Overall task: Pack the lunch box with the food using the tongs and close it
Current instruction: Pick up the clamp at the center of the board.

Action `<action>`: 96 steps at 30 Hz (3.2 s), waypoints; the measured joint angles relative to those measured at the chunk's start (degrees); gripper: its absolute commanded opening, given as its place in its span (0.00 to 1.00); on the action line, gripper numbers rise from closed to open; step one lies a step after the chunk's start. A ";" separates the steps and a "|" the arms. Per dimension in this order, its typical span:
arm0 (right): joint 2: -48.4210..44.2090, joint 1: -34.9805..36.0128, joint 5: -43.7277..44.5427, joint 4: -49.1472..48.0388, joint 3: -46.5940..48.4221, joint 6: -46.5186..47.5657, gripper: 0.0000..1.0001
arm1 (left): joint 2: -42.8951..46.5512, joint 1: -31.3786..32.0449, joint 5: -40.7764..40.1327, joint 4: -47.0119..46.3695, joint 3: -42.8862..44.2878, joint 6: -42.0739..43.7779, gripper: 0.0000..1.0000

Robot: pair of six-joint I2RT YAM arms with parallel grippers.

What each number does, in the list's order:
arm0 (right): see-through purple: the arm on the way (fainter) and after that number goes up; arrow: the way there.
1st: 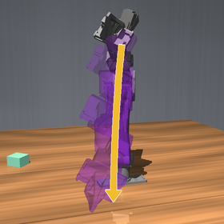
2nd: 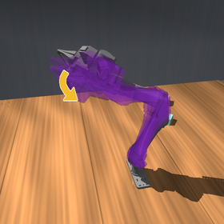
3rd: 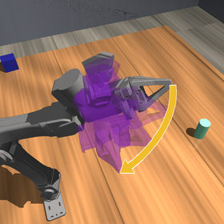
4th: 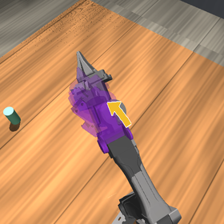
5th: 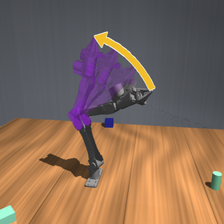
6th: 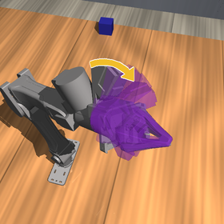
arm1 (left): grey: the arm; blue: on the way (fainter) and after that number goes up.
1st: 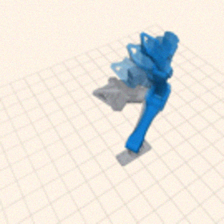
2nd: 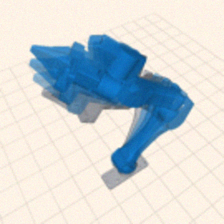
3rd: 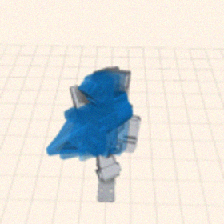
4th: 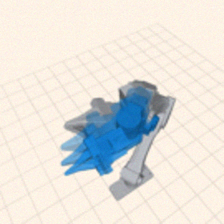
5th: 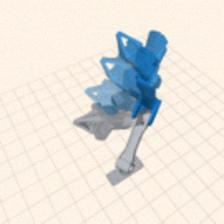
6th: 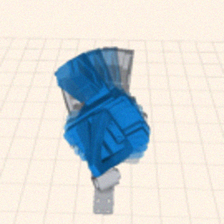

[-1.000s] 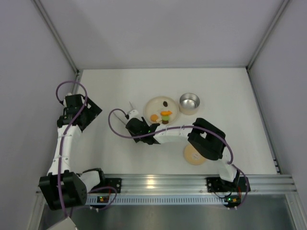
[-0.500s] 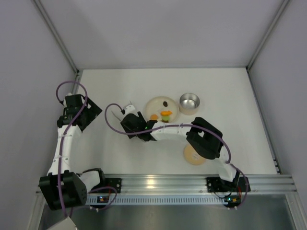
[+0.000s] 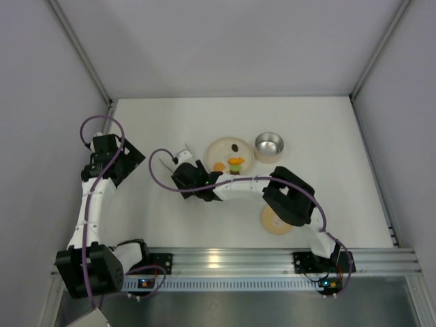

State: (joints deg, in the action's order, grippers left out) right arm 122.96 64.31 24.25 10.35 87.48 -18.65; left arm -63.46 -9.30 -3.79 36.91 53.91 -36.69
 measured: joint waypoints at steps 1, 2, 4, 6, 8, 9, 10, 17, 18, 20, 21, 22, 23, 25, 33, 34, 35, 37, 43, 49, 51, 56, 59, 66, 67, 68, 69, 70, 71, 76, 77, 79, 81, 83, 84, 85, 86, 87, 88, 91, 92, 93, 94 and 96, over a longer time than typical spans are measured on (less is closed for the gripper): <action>-0.09 0.00 0.02 0.04 -0.07 0.00 0.69 | 0.00 0.00 0.00 0.00 -0.02 0.02 0.98; -0.20 0.00 0.13 0.20 -0.07 0.00 0.69 | 0.00 0.00 -0.02 0.00 -0.04 0.04 0.98; -0.63 0.00 0.35 0.37 -0.17 0.04 0.69 | 0.00 0.00 -0.02 0.00 -0.04 0.17 0.99; -1.88 0.00 0.79 0.44 -0.96 0.13 0.71 | 0.00 0.00 -0.02 -0.02 -0.04 0.22 0.99; -3.26 0.00 1.46 0.61 -1.62 0.24 0.75 | 0.00 0.00 0.00 -0.02 -0.04 0.24 0.98; -3.82 0.00 1.81 0.72 -1.64 0.48 0.75 | 0.00 0.00 0.02 0.00 -0.04 0.24 0.98; -4.37 0.00 2.03 0.70 -1.64 0.57 0.76 | 0.00 0.00 0.02 -0.02 -0.04 0.26 0.98; -5.46 0.00 2.08 0.68 -1.84 0.94 0.77 | 0.00 0.00 0.13 -0.02 -0.04 0.42 0.98; -5.46 0.00 2.03 0.68 -1.95 0.94 0.77 | 0.00 0.00 0.13 -0.02 -0.04 0.42 0.99; -5.38 0.00 2.03 0.72 -1.99 0.92 0.78 | 0.00 0.00 0.13 -0.02 -0.04 0.42 0.98; -5.33 0.00 2.03 0.68 -1.99 0.90 0.78 | 0.00 0.00 0.13 0.00 -0.04 0.42 0.98; -5.27 0.00 2.01 0.68 -1.99 0.92 0.79 | 0.00 0.00 0.13 -0.02 -0.04 0.42 0.99; -5.14 0.00 1.99 0.61 -1.99 0.90 0.79 | 0.00 0.00 0.13 -0.02 -0.04 0.42 0.98; -4.79 -0.11 1.84 0.57 -1.99 0.90 0.79 | 0.00 0.00 0.13 -0.02 -0.04 0.42 0.99; -2.73 -1.05 -0.17 0.57 -1.99 0.59 0.78 | 0.00 0.00 0.13 -0.02 -0.04 0.44 0.99; -2.62 -1.14 -0.39 0.57 -2.01 0.57 0.78 | 0.00 0.00 0.13 -0.02 -0.04 0.44 0.98; -2.54 -1.22 -0.63 0.55 -2.01 0.55 0.78 | 0.00 0.00 0.13 -0.02 -0.07 0.44 0.98; -2.45 -1.42 -1.36 0.39 -2.23 0.52 0.77 | 0.00 0.00 0.13 -0.02 -0.07 0.44 0.98; -2.45 -1.70 -2.82 0.00 -4.61 0.44 0.75 | 0.00 0.00 0.13 -0.02 -0.07 0.44 0.99; -2.47 -1.77 -3.61 -2.58 -6.69 0.04 0.73 | 0.00 0.00 0.13 -0.02 -0.09 0.44 0.98; -2.47 -1.79 -3.91 -3.50 -6.97 0.09 0.73 | 0.00 0.00 0.13 -0.02 -0.09 0.46 0.98; -2.34 -1.84 -4.17 -3.78 -6.93 0.17 0.72 | 0.00 0.00 0.13 -0.04 -0.17 0.46 0.99; -2.08 -1.84 -4.15 -4.11 -6.73 0.13 0.71 | 0.00 0.00 0.13 -0.04 -0.20 0.46 0.98; -1.38 -1.88 -3.91 -5.66 -6.36 0.02 0.58 | 0.00 0.00 0.17 -0.04 -0.22 0.63 0.98; -1.38 -1.95 -3.87 -5.68 -6.38 0.02 0.56 | 0.00 0.00 0.17 -0.07 -0.24 0.63 0.98; -1.38 -1.97 -3.89 -5.70 -6.40 0.00 0.54 | 0.00 0.00 0.20 -0.07 -0.28 0.63 0.99; -1.38 -2.03 -3.82 -5.88 -6.45 0.00 0.52 | 0.00 0.00 0.20 -0.09 -0.35 0.66 0.98; -1.38 -2.10 -3.82 -5.92 -6.47 0.02 0.51 | 0.00 0.00 0.20 -0.04 -0.39 0.66 0.98; -1.38 -2.19 -3.69 -6.12 -6.60 -0.02 0.48 | 0.00 0.00 0.22 -0.07 -0.46 0.66 0.99; -3.98 -2.36 -1.57 -5.99 -9.92 0.02 0.48 | 0.00 0.00 0.48 -0.07 -0.57 0.66 0.98; -4.90 -2.38 -1.18 -5.27 -10.64 0.07 0.48 | 0.00 0.00 0.57 -0.07 -0.57 0.66 0.98; -7.08 -2.49 -0.57 -3.87 -11.69 0.33 0.48 | 0.00 0.00 0.79 -0.07 -0.59 0.66 0.98; -10.23 -2.60 0.20 -2.43 -12.50 0.68 0.48 | 0.02 0.00 1.01 -0.07 -0.59 0.66 0.98; -13.77 -2.64 1.09 -0.68 -12.52 0.98 0.48 | 0.13 0.00 1.14 -0.09 -0.68 0.68 0.99; -15.76 -2.64 1.53 0.11 -12.52 1.11 0.49 | 0.28 0.00 1.20 -0.07 -0.74 0.68 0.98; -17.73 -2.64 1.90 0.85 -12.52 1.18 0.49 | 0.44 0.02 1.25 -0.04 -0.79 0.68 0.98; -19.65 -2.64 2.25 1.49 -12.52 1.31 0.49 | 0.57 0.02 1.25 -0.07 -0.79 0.68 0.99; -21.20 -2.64 2.56 1.84 -12.50 1.51 0.49 | 0.68 0.00 1.25 -0.07 -0.79 0.68 0.99; -22.80 -2.64 2.91 2.14 -12.48 1.64 0.49 | 0.79 0.02 1.27 -0.09 -0.79 0.68 0.99; -26.56 -2.64 3.96 4.07 -12.48 1.97 0.49 | 0.87 0.02 1.42 -0.11 -0.79 0.68 0.99; -27.50 -2.64 4.35 4.96 -12.48 2.05 0.49 | 0.87 0.02 1.42 -0.11 -0.79 0.70 0.99; -28.37 -2.64 4.87 6.05 -12.48 2.10 0.50 | 0.87 0.02 1.44 -0.11 -0.81 0.70 0.98; -29.16 -2.64 5.49 7.15 -12.48 2.12 0.50 | 0.87 0.00 1.44 -0.11 -0.81 0.72 0.99; -30.58 -2.67 6.47 9.44 -12.48 2.10 0.50 | 0.87 0.02 1.46 -0.11 -0.81 0.76 0.98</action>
State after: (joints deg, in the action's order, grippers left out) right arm 92.38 61.65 30.72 19.79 75.00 -16.56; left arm -62.59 -9.28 -2.33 36.80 53.10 -35.92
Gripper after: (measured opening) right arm 0.497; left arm 0.985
